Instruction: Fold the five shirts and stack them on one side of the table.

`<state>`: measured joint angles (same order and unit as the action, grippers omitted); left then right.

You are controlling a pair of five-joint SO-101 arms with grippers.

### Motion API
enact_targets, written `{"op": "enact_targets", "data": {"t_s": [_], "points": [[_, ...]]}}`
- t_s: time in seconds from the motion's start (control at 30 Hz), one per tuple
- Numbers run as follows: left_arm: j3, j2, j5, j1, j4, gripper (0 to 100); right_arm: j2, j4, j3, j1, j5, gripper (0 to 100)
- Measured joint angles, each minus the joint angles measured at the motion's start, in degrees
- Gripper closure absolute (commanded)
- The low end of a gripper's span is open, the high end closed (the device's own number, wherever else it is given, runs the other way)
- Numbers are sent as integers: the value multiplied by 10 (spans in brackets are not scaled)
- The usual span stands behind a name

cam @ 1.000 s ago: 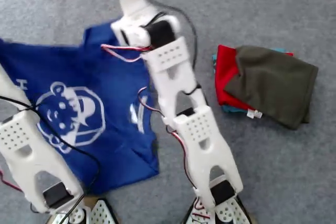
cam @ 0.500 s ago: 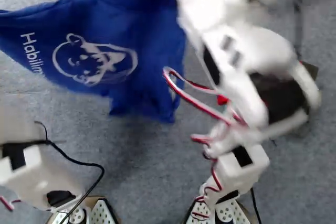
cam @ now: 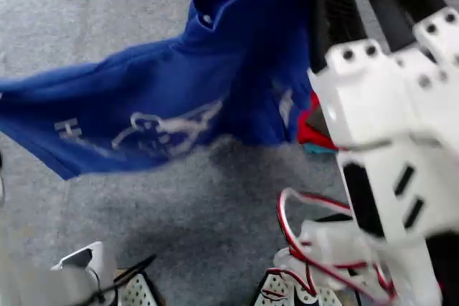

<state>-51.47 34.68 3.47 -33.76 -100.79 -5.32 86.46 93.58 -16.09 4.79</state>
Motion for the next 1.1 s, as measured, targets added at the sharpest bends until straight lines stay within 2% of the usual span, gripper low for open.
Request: {"op": "enact_targets", "data": {"t_s": [0.3,0.5,0.63,0.77,0.9,1.1], "points": [[230,225,0,-96,0,971,-81,69,1,0,0,984],[274,345,0,-126,0,971,-98,70,4,0,0,984],[332,357,-3,-126,0,971,-98,20,-44,-4,0,984],[388,358,-6,-129,0,971,-98,-25,-104,-51,0,984],[394,358,-10,-130,4,971,-91,-31,-134,-87,0,984],[394,358,-10,-131,44,971,-102,-33,-133,-99,0,984]]}}
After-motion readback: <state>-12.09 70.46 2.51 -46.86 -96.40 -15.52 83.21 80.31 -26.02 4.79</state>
